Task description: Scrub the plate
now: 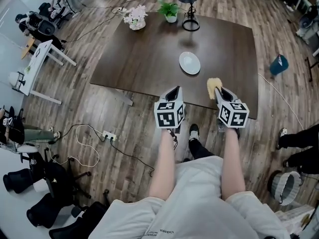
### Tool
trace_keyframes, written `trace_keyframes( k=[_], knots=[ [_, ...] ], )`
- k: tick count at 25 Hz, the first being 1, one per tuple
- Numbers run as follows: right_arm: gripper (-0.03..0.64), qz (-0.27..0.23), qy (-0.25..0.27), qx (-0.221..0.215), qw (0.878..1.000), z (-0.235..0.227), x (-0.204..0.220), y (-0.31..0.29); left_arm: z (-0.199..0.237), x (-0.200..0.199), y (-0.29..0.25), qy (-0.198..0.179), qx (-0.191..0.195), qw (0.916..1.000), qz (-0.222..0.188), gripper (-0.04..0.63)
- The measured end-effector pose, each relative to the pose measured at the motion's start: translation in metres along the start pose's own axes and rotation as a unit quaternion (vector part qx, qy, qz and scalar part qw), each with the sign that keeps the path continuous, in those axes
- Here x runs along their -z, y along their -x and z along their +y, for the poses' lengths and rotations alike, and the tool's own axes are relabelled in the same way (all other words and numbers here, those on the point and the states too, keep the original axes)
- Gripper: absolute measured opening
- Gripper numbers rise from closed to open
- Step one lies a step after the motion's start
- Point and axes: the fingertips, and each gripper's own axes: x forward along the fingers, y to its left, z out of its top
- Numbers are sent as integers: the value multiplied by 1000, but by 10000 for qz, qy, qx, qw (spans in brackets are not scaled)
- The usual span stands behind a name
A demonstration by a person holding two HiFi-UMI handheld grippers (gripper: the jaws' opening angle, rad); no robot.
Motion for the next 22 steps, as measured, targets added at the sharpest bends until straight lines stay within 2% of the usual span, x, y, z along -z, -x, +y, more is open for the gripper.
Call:
trace_keyframes(
  k=[10,22],
  knots=[
    [75,-7,-128,-239,9996,-15,-49,-76,34,-46,-46,-102,-186,9998,-49,2],
    [75,110,-5,-726,9973,-29,-85,-162,58,-66,-109,-67,-390,9992,-36,2]
  ],
)
